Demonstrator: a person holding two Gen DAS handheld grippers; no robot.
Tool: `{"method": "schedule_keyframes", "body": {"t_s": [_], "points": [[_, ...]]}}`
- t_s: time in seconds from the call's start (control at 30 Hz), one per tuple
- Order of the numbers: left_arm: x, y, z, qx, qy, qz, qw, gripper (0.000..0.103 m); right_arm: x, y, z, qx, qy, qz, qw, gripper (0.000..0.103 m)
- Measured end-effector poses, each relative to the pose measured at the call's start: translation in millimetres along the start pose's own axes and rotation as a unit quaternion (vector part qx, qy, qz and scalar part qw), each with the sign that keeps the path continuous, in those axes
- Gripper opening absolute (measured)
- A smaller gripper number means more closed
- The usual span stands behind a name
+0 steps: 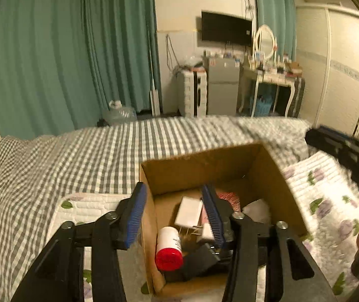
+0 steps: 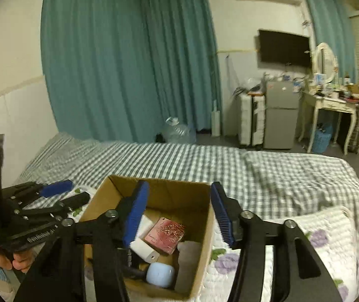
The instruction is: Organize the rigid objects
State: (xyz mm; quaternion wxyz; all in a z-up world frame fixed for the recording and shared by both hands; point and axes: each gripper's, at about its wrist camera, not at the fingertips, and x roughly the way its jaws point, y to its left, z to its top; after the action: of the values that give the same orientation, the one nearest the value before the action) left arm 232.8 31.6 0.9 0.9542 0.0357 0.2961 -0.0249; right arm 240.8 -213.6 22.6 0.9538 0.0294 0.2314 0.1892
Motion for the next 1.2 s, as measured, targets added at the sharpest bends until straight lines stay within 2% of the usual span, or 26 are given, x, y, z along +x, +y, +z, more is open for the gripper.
{"method": "schedule_keyframes", "body": {"t_s": [0.17, 0.23, 0.3, 0.4, 0.57, 0.73, 0.87, 1.03, 1.2], "points": [[-58, -5, -1, -0.004, -0.055, -0.006, 0.9985, 0.059, -49, 7, -9, -0.001, -0.023, -0.038, 0.999, 0.056], [-78, -6, -7, -0.009, -0.067, -0.004, 0.9977, 0.06, -68, 11, -11, 0.004, -0.028, -0.043, 0.999, 0.056], [-92, -6, -10, -0.018, -0.075, 0.006, 0.997, 0.061, -80, 15, -11, 0.008, -0.032, -0.046, 0.998, 0.061], [-114, -9, -16, -0.029, -0.084, 0.012, 0.996, 0.065, -101, 23, -15, 0.014, -0.041, -0.053, 0.998, 0.072], [-142, -17, -29, -0.032, -0.101, 0.023, 0.9941, 0.071, -131, 34, -25, 0.021, -0.061, -0.064, 0.996, 0.103], [-141, -15, -59, -0.04, -0.12, 0.044, 0.991, 0.072, -133, 46, -60, 0.006, -0.071, -0.077, 0.994, 0.103], [-124, -13, -76, -0.046, -0.116, 0.051, 0.9909, 0.073, -120, 47, -88, 0.001, -0.084, -0.098, 0.992, 0.103], [-108, -18, -91, -0.026, -0.105, 0.05, 0.9929, 0.073, -101, 39, -94, 0.018, -0.067, -0.091, 0.993, 0.103], [-98, -15, -99, -0.033, -0.085, 0.047, 0.9948, 0.073, -95, 39, -99, 0.016, -0.061, -0.097, 0.993, 0.103]]}}
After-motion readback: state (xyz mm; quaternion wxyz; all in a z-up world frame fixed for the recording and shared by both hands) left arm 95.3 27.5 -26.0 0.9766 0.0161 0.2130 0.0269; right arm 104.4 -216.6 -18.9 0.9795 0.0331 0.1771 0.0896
